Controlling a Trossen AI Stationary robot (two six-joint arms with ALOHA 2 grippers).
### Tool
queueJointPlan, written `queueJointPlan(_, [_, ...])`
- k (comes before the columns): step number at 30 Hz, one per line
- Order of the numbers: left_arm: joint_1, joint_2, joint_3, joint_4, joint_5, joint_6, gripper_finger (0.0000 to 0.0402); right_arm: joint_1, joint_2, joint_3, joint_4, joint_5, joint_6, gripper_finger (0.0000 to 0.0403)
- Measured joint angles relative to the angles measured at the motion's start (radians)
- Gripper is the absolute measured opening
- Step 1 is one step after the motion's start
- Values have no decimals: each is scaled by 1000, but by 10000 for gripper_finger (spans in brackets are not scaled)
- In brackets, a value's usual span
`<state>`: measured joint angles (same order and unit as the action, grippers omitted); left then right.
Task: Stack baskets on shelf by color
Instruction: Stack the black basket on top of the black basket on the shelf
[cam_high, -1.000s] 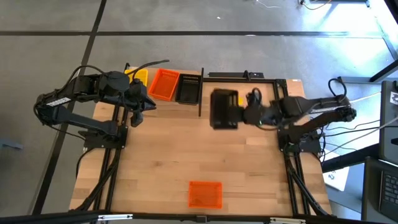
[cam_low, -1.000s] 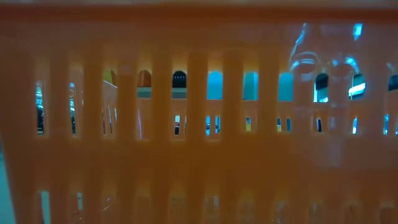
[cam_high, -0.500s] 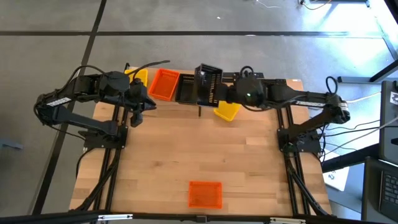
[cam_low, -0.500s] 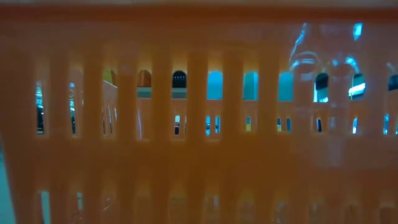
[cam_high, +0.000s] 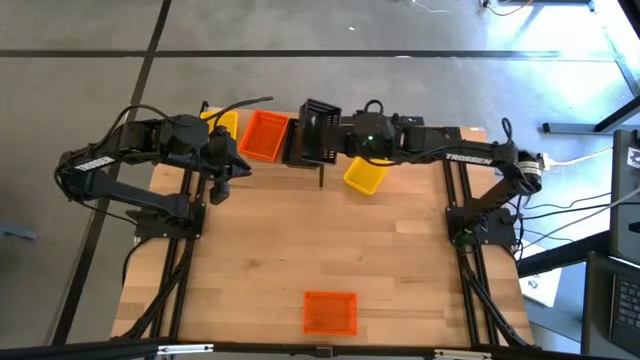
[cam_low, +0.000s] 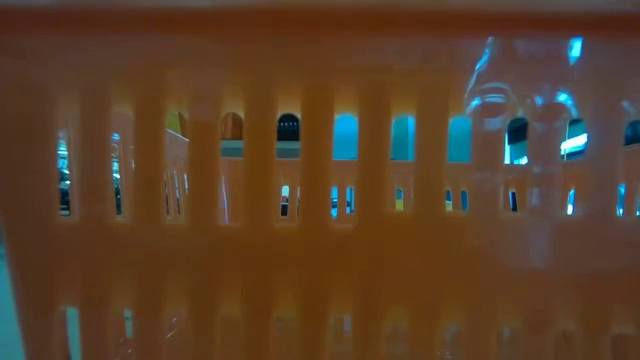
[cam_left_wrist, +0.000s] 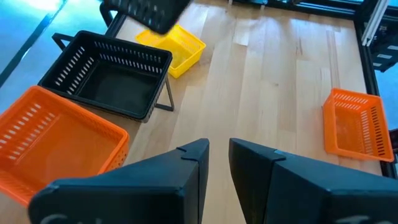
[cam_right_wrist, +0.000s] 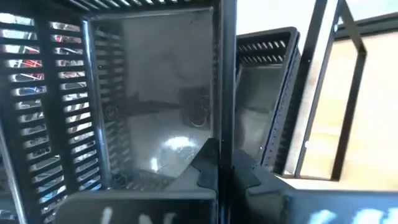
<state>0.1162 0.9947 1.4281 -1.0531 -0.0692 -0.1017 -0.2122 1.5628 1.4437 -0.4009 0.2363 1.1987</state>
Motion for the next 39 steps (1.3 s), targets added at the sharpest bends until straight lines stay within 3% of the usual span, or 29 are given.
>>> queueJointPlan(15, [0,0,0,0,0,0,55,-35,127,0,43,-21,-13,0])
queueJointPlan(39, [0,0,0,0,0,0,55,-55,132,0,32,-21,-83,21])
